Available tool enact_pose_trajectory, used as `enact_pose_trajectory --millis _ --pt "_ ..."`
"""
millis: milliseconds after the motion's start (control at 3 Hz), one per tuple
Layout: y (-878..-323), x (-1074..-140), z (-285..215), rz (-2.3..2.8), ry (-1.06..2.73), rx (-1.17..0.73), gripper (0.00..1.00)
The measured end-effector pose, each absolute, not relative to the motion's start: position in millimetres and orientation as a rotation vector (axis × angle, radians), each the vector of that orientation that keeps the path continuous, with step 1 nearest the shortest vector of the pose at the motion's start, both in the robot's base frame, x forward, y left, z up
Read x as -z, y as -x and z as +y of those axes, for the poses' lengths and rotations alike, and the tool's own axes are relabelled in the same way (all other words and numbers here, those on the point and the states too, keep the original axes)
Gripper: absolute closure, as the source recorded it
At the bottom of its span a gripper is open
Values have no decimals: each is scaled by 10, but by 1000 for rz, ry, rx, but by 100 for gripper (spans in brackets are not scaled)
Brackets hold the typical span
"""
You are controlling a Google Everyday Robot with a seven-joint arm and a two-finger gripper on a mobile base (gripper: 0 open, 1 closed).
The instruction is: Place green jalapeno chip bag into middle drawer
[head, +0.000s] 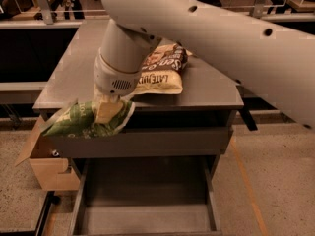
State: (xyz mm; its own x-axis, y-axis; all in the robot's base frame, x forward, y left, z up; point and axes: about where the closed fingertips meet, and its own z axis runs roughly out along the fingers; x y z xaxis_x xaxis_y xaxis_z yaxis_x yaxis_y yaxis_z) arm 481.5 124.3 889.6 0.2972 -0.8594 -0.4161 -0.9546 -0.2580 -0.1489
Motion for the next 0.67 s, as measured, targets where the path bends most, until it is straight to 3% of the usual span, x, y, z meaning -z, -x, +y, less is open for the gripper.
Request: enact_pose_trajectory --millis 667 --pt "-4062 -8069 787 1895 2237 -319 100"
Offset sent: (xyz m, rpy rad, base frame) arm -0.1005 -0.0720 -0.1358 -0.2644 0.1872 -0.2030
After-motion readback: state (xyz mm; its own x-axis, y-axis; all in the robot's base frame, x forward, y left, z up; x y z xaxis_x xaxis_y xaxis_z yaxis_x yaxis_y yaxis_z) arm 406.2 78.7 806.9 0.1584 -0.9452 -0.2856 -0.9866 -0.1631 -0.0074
